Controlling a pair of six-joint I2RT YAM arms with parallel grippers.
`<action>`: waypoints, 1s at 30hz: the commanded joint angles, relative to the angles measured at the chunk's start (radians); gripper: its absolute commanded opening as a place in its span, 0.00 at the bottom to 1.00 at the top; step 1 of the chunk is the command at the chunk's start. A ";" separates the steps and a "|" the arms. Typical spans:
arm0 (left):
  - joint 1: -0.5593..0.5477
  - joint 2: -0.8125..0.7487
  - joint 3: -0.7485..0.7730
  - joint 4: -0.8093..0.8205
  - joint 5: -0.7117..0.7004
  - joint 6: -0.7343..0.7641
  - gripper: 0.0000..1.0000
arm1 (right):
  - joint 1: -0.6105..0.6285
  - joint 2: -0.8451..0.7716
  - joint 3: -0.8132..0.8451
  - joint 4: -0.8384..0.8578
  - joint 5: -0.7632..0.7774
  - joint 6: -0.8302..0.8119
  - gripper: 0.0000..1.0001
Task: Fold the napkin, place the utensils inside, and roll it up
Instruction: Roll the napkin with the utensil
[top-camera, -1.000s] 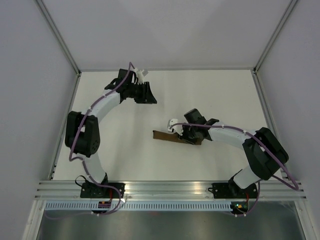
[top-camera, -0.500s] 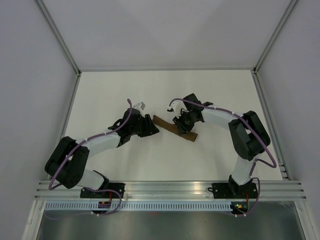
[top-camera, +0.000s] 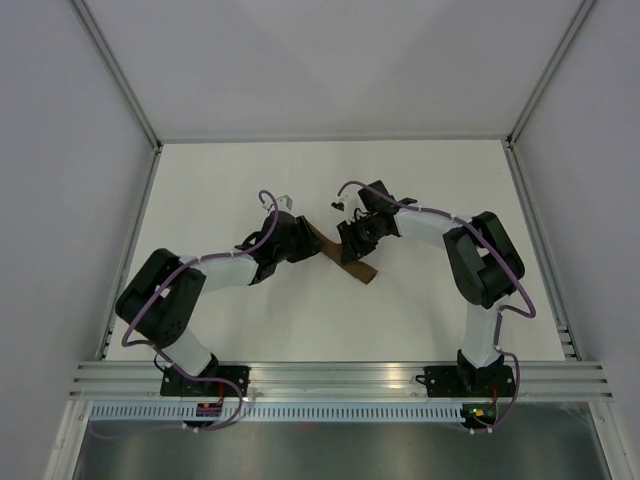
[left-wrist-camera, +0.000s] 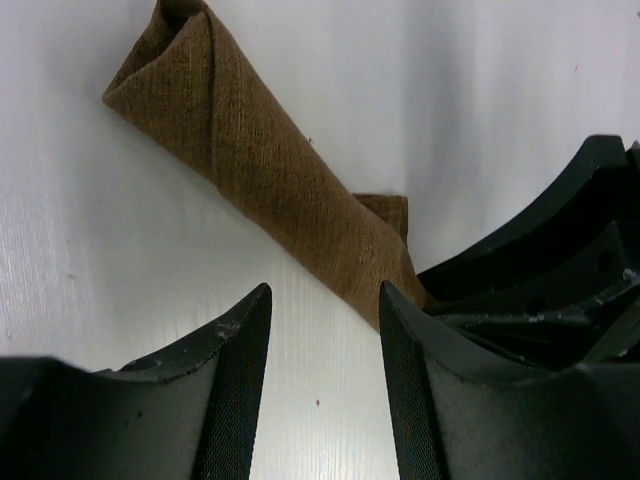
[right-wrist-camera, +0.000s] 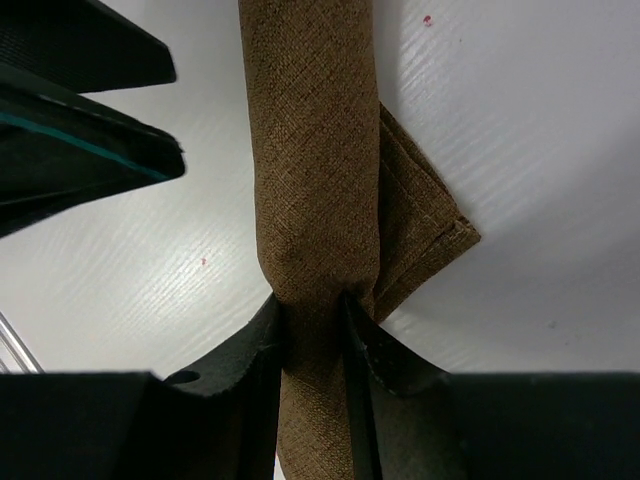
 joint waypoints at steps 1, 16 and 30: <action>-0.001 0.051 0.074 0.054 -0.050 -0.041 0.53 | 0.010 0.094 -0.025 -0.027 0.036 0.069 0.33; -0.008 0.217 0.287 -0.178 -0.150 0.026 0.51 | -0.019 0.148 0.032 -0.004 -0.094 0.149 0.34; 0.006 0.418 0.594 -0.399 -0.029 0.210 0.45 | -0.050 0.126 0.064 0.001 -0.160 0.188 0.53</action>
